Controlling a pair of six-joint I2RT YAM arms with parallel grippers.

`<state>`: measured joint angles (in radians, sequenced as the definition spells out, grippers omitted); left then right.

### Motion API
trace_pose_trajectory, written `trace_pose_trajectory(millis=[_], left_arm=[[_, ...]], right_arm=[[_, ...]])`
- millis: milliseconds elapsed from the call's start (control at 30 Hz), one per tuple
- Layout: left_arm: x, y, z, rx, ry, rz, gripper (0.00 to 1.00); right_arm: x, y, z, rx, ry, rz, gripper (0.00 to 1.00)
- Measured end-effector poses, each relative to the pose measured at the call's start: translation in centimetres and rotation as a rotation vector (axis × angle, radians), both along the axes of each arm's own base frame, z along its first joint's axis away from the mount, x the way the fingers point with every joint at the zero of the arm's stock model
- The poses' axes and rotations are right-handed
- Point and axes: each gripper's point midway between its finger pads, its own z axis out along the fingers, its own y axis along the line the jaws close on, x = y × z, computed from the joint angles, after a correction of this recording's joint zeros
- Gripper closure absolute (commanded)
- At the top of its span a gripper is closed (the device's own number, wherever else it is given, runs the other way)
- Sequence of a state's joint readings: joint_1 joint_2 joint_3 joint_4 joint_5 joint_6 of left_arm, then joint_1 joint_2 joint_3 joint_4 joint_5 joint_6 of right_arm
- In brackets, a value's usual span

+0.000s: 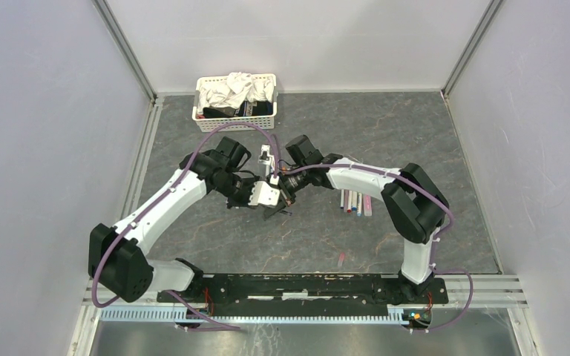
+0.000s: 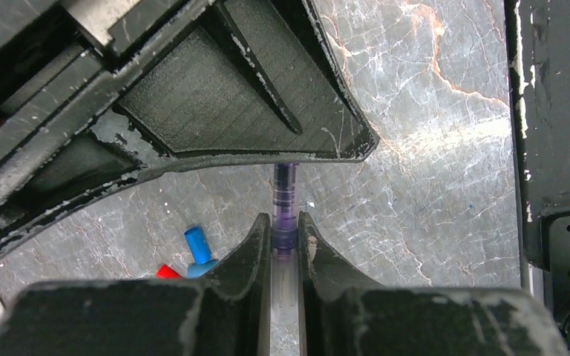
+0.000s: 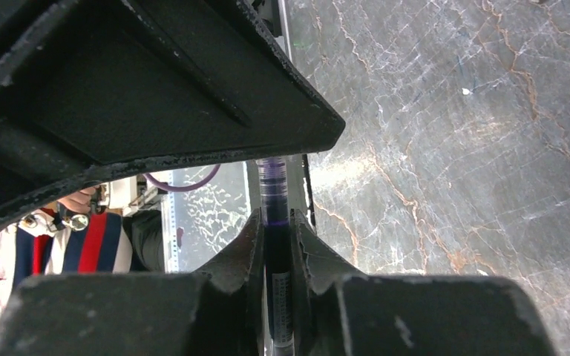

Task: Open the pen caps

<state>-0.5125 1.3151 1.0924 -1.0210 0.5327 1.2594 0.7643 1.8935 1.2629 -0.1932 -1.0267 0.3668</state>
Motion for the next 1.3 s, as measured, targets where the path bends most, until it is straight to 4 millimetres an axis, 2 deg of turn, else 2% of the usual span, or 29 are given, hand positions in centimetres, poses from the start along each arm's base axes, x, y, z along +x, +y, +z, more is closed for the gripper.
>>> trace_pose_trajectory(millis=[33,200,367,400,533,600,733,833,967,1067,1167,1300], left_arm=[[0.0,0.0,-0.1,0.003,-0.002,-0.001,0.98],[0.3,0.0,-0.2,0.002,-0.018,-0.012,0.98],[1.7,-0.5,-0.5,-0.037,-0.055,-0.036,0.98],[2.3,-0.2,-0.7,-0.024,-0.057,-0.025,0.98],[5.0,3.9,-2.1,0.074,-0.043,0.1,0.98],[5.9,5.0,-2.2,0.1,-0.053,0.131,0.98],[6.2,4.8,-2.0,0.098,-0.065,0.132,0.98],[6.6,4.2,-2.3,0.069,-0.074,0.139,0.98],[6.5,3.7,-4.6,0.052,-0.044,0.166,0.98],[5.7,3.8,-7.6,0.073,0.021,0.193,0.98],[5.4,4.2,-9.7,0.102,0.062,0.217,0.96],[5.8,4.6,-11.0,0.129,0.058,0.235,0.86]], right_arm=[[-0.1,0.0,0.0,0.004,-0.004,0.006,1.0],[0.1,-0.3,0.0,-0.001,-0.056,0.005,1.0],[0.9,-1.4,-0.2,-0.037,-0.161,-0.051,1.0],[1.0,-1.8,-0.4,-0.054,-0.174,-0.065,1.0],[1.0,-5.6,-2.9,-0.191,-0.129,-0.122,1.0],[1.3,-6.9,-3.8,-0.247,-0.117,-0.146,1.0],[2.0,-8.5,-4.6,-0.318,-0.132,-0.181,1.0],[3.5,-10.0,-4.8,-0.389,-0.179,-0.253,1.0],[7.7,-13.3,-5.1,-0.517,-0.284,-0.453,1.0],[10.2,-16.4,-5.7,-0.632,-0.363,-0.623,1.0],[11.2,-18.4,-6.8,-0.722,-0.407,-0.734,1.0],[11.9,-20.2,-7.7,-0.82,-0.45,-0.827,1.0]])
